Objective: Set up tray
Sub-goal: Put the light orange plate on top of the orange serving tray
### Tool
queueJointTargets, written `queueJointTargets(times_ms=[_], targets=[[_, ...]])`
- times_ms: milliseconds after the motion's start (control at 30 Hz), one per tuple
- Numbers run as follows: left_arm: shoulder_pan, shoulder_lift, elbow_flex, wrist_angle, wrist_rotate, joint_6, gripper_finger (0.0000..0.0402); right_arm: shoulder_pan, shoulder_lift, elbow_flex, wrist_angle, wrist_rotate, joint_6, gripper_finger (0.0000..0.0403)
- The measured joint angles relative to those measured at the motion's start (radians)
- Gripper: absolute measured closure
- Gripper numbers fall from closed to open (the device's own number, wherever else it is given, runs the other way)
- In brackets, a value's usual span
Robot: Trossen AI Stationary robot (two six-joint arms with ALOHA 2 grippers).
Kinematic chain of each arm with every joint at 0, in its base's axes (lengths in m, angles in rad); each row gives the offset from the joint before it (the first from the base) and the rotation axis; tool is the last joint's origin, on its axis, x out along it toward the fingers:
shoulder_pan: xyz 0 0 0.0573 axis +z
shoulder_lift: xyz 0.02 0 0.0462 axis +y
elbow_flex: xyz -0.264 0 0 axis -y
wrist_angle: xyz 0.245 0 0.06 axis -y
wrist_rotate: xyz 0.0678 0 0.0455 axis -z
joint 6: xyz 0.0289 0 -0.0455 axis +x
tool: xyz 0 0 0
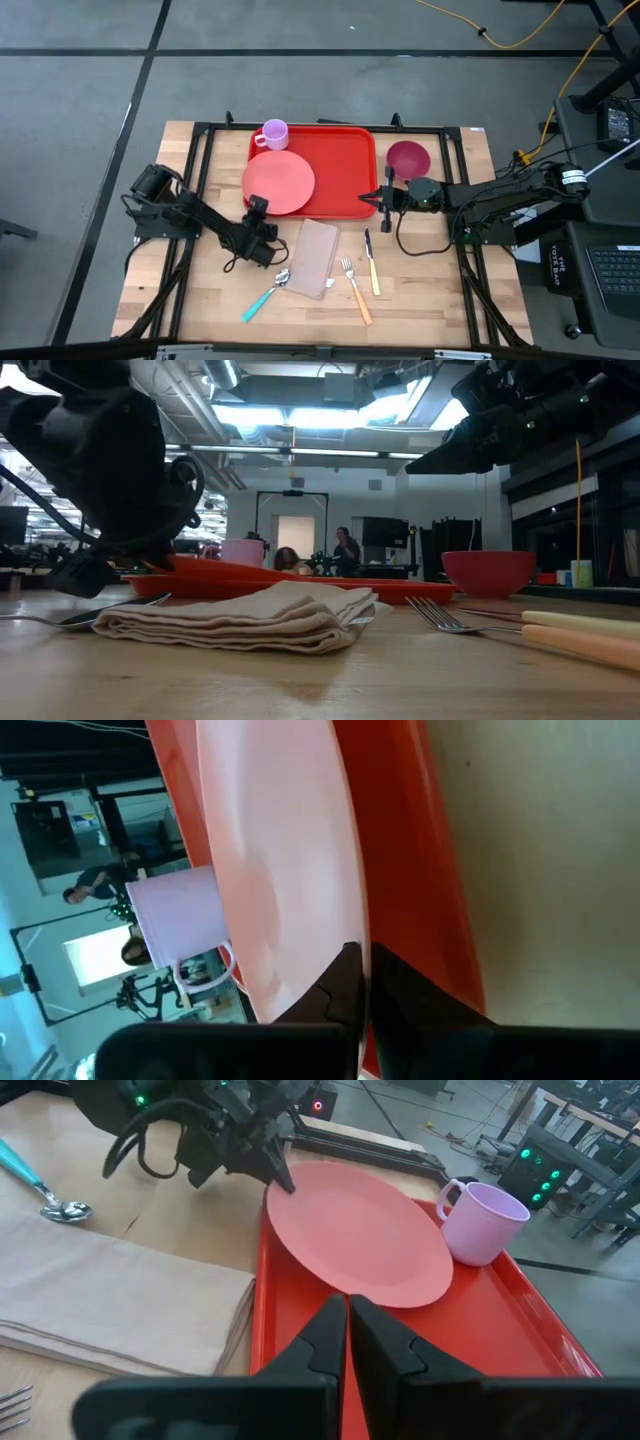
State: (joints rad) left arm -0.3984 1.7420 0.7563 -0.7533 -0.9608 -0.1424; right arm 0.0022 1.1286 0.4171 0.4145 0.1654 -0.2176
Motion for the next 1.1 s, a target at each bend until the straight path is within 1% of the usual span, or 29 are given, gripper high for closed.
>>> queueJointTargets(times_ms=[533, 900, 1100], targets=[[0.041, 0.000, 0.000, 0.078, 0.083, 0.086, 0.0398, 0.000, 0.000, 0.000, 0.000, 0.000, 0.000, 0.0379], [0.041, 0.000, 0.000, 0.077, 0.088, 0.086, 0.0396, 0.000, 0.000, 0.000, 0.000, 0.000, 0.002, 0.0379], [0.040, 0.000, 0.000, 0.077, 0.089, 0.087, 0.0378, 0.000, 0.000, 0.000, 0.000, 0.000, 0.003, 0.0379]])
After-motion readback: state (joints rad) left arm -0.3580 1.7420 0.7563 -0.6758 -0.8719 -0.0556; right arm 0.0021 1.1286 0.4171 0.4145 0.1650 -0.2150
